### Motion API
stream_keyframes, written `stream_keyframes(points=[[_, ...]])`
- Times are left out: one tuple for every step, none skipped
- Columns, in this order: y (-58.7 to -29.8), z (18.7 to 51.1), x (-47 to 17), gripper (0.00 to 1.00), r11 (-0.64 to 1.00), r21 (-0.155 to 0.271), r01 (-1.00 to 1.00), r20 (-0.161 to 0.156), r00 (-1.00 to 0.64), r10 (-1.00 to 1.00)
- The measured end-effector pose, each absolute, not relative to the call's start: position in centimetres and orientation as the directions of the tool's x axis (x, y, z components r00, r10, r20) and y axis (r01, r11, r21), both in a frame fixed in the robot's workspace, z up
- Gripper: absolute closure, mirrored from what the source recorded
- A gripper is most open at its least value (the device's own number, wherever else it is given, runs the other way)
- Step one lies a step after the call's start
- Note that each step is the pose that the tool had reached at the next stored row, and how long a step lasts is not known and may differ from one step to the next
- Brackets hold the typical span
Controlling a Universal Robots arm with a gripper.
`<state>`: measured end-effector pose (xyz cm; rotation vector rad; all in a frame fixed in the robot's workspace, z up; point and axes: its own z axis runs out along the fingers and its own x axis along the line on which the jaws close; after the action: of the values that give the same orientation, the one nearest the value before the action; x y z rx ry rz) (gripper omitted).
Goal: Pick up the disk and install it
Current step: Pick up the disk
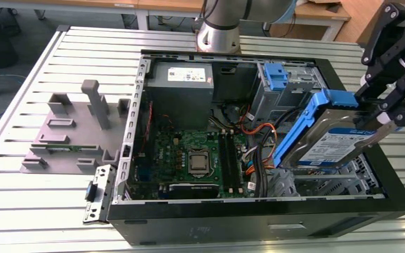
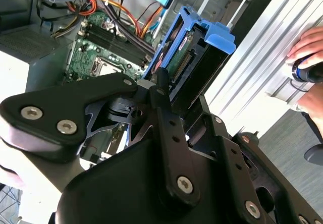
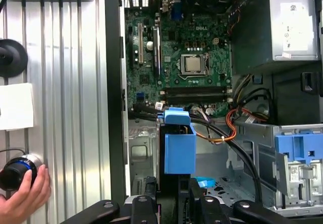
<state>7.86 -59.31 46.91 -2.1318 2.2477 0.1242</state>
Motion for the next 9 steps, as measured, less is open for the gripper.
stream_keyframes(points=[[-59.3,46.9,8.1,0.65,0.052,0.03,-0.998,-0.085,-0.054,-0.995],[-59.3,46.9,8.4,0.65,0.052,0.03,-0.998,-0.085,-0.054,-0.995],[-59.3,46.8,8.7,0.65,0.052,0.03,-0.998,-0.085,-0.054,-0.995],[-59.3,46.8,9.0,0.65,0.052,0.03,-0.998,-0.085,-0.054,-0.995],[-59.3,46.8,9.3,0.65,0.052,0.03,-0.998,-0.085,-0.054,-0.995],[-59.3,46.8,9.6,0.65,0.052,0.03,-0.998,-0.085,-0.054,-0.995],[-59.3,46.8,10.0,0.65,0.052,0.03,-0.998,-0.085,-0.054,-0.995],[-59.3,46.7,10.3,0.65,0.052,0.03,-0.998,-0.085,-0.054,-0.995],[-59.3,46.7,10.5,0.65,0.052,0.03,-0.998,-0.085,-0.054,-0.995]])
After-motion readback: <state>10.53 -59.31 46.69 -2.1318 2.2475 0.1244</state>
